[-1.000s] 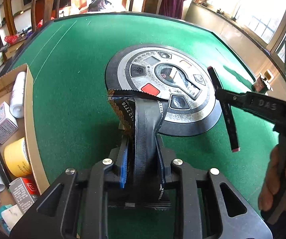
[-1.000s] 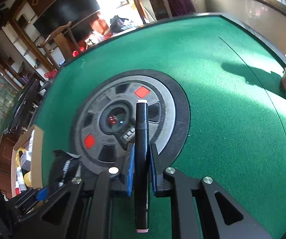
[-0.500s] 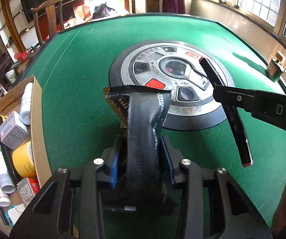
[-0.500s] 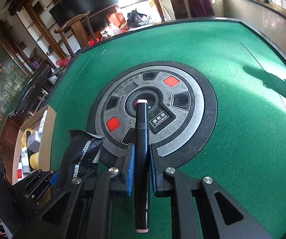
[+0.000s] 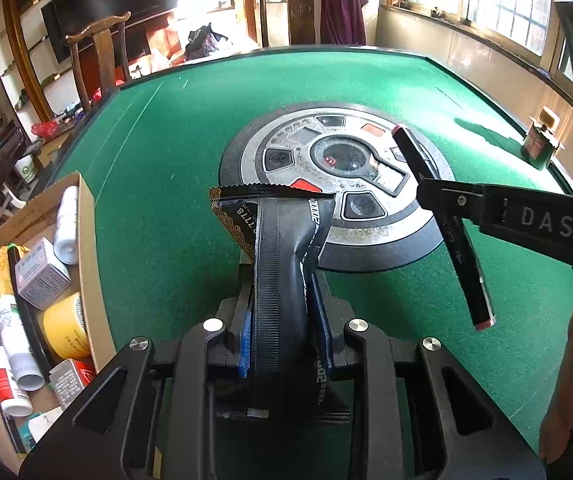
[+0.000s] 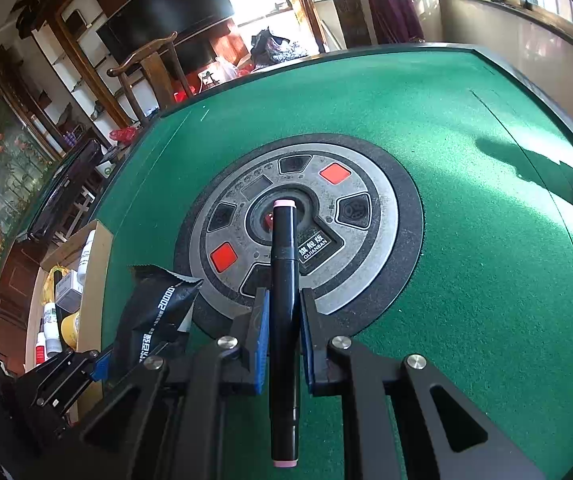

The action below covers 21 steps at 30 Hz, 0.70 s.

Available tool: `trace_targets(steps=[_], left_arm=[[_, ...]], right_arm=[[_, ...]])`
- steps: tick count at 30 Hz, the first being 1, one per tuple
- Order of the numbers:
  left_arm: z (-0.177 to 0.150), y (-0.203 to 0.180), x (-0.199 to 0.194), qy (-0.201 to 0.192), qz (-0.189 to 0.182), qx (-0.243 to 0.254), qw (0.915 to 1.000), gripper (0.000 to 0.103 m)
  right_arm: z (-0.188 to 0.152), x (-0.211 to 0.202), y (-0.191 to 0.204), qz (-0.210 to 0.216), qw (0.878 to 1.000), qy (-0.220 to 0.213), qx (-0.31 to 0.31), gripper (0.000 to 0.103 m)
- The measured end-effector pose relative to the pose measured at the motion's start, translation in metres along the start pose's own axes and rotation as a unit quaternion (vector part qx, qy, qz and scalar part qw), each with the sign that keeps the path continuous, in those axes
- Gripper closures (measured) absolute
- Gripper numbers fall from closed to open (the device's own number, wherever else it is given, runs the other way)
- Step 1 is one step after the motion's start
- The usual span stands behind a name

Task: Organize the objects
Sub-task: 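Carry the black pouch and pink-capped marker over the tray with both tools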

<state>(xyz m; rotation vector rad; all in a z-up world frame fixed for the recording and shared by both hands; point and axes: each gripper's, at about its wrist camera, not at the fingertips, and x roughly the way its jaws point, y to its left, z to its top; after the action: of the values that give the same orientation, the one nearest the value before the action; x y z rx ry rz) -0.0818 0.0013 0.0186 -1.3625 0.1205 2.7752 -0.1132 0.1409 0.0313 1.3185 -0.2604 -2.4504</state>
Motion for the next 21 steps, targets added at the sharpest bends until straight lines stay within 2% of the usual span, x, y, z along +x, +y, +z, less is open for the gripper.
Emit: trace_targets(steps=[11,21], left_arm=[[-0.001,0.006,-0.019,-0.030,0.009,-0.006,0.9995,0.078],[-0.004,0.027,-0.045,-0.062,0.001,-0.031,0.9976,0.078]], right_arm=[[-0.002,-0.008,0.007,0.003,1.000,-0.013,-0.004,0.090],[-0.015,-0.015,0.028,0.022,1.000,-0.017,-0.010,0.090]])
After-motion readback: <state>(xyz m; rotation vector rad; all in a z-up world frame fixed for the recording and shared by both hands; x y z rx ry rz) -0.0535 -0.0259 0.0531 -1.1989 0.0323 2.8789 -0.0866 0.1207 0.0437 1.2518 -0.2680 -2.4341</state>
